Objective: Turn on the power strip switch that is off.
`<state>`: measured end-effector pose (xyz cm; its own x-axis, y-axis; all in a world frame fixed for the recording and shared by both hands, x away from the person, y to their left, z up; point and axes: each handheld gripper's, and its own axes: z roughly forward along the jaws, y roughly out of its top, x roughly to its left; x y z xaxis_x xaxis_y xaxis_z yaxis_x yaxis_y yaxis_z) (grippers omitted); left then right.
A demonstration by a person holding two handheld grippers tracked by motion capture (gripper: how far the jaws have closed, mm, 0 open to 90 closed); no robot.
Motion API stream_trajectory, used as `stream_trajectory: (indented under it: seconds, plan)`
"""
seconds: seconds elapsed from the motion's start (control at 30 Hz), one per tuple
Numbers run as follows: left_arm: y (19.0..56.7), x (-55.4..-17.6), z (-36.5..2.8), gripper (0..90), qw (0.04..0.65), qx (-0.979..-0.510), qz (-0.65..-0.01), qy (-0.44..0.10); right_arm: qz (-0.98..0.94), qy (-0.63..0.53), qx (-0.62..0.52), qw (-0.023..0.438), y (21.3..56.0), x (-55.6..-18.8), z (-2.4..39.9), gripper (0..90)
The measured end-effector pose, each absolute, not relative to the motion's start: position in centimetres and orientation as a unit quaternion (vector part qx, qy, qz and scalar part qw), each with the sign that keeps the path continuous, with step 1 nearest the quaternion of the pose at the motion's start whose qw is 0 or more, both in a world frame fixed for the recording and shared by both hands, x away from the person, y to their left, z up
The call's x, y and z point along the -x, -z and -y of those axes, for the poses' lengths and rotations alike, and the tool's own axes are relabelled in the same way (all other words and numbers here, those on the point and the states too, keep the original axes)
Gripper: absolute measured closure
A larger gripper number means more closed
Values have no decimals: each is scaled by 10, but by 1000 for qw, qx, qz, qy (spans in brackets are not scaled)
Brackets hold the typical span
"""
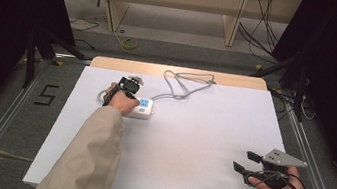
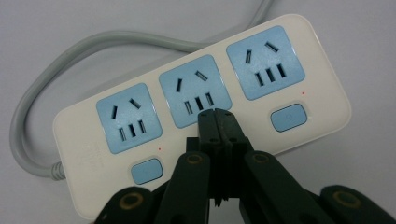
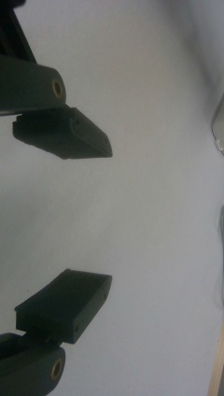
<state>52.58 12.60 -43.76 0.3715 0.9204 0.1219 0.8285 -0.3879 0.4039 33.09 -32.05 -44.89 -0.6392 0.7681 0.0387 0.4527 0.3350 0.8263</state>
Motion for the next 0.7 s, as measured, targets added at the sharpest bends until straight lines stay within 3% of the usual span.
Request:
stream_trajectory:
  seconds: [0.7]
  plan:
    - [436,-527,-128,900,140,-814,-542,-153,-796,-431,-384,183,449,-331,321,331]
